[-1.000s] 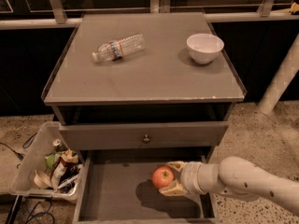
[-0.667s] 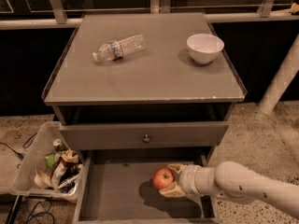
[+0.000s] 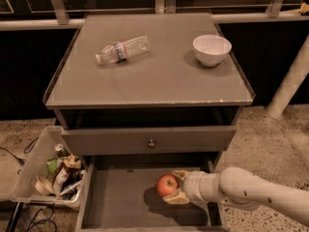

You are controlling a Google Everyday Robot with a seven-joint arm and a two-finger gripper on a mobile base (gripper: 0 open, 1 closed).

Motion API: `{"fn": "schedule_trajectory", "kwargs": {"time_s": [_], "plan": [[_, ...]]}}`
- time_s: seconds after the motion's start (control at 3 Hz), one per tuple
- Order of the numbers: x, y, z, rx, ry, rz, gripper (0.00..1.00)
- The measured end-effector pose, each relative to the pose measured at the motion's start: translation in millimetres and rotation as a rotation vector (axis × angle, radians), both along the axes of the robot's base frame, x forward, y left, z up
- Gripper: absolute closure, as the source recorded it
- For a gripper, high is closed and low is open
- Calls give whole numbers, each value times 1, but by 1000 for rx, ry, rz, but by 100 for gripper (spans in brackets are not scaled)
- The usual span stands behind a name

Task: Place apple into middle drawer

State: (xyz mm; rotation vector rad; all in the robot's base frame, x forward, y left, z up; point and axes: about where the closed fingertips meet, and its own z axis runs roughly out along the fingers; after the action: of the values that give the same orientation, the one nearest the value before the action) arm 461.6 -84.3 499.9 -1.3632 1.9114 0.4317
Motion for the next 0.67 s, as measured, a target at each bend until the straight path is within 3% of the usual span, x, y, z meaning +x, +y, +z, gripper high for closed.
{"fn": "schedule_trajectory", "kwargs": {"time_s": [0.67], "plan": [[25,8,-68,27,47,-27,100]]}}
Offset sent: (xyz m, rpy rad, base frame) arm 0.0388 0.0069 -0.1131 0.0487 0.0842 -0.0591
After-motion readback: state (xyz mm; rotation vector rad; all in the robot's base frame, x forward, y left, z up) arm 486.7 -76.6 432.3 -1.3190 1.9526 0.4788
